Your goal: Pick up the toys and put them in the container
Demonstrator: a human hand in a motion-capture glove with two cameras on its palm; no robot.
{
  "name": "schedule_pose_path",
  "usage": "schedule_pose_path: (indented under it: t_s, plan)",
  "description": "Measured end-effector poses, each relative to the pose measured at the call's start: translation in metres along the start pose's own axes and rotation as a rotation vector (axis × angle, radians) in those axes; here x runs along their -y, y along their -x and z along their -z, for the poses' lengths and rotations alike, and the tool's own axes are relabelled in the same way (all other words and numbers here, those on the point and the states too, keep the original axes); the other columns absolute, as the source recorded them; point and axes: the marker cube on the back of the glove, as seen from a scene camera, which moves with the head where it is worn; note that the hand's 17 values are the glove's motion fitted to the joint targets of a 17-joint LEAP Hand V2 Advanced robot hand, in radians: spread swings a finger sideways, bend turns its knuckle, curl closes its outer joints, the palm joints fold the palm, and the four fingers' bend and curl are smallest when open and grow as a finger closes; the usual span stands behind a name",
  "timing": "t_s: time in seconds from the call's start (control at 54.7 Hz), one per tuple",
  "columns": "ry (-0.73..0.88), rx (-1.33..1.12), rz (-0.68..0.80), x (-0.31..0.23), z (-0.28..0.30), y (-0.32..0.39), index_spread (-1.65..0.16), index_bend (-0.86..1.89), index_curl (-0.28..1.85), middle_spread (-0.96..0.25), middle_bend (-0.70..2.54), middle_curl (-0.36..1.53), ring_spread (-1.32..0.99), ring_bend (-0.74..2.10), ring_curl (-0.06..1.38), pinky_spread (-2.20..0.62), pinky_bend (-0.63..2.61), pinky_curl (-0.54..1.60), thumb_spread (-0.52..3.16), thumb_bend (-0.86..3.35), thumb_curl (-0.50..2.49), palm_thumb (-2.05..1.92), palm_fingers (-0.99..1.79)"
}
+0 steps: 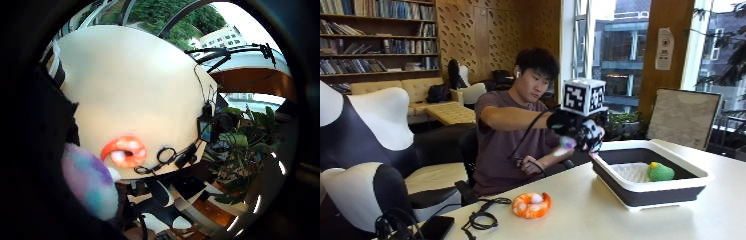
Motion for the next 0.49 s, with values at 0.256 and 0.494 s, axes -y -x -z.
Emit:
schedule_pose_path:
  t_s: [0.256, 0.494]
  plan:
    - [-0.173, -0.057, 0.148, -0.023, 0.098, 0.111, -0.32, 1.06, 0.94, -0.23, 1.36, 0.96, -0.47, 1.36, 0.79, -0.41, 1.11, 0.64, 0.66, 0.05, 0.81, 0.55, 0.91]
    - [-0.15, -0.051, 0.263, -0.017, 0.091, 0.236, -0.31, 1.06, 1.02, -0.21, 1.38, 0.98, -0.47, 1.39, 0.82, -0.4, 1.14, 0.67, 0.64, 0.02, 0.88, 0.56, 0.85]
